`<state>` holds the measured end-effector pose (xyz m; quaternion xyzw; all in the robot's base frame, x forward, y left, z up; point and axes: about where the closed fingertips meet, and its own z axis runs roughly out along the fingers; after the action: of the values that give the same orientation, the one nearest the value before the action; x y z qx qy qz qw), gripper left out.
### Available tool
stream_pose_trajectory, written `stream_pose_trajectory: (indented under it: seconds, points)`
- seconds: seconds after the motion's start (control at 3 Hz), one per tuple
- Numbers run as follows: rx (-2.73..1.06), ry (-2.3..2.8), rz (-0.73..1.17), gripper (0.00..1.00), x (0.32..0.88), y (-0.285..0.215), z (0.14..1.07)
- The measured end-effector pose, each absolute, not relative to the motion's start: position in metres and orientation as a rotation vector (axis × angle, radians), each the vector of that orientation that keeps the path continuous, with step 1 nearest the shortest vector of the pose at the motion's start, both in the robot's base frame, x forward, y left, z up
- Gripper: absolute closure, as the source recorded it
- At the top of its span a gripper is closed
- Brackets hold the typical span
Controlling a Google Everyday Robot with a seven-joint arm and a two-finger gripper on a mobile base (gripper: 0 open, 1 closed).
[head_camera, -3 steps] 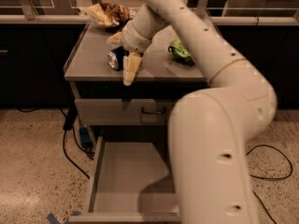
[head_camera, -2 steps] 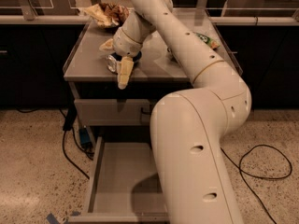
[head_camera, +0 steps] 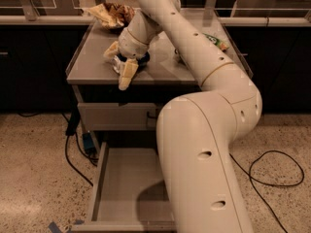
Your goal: Place pepsi can into middle drawer
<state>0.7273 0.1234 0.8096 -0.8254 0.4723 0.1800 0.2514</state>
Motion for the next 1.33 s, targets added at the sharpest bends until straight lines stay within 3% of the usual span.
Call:
stream_pose_trajectory:
  seconds: [0.67, 1.0, 1.33]
  points:
    - [-2.246, 1.285, 0.49, 0.89, 0.7273, 0.1234, 0.8096]
    - [-2.246, 1.285, 0.49, 1.0, 0.7273, 0.1234, 0.8101]
    - [-2.246, 1.285, 0.49, 1.0, 0.7273, 0.1234, 0.8133]
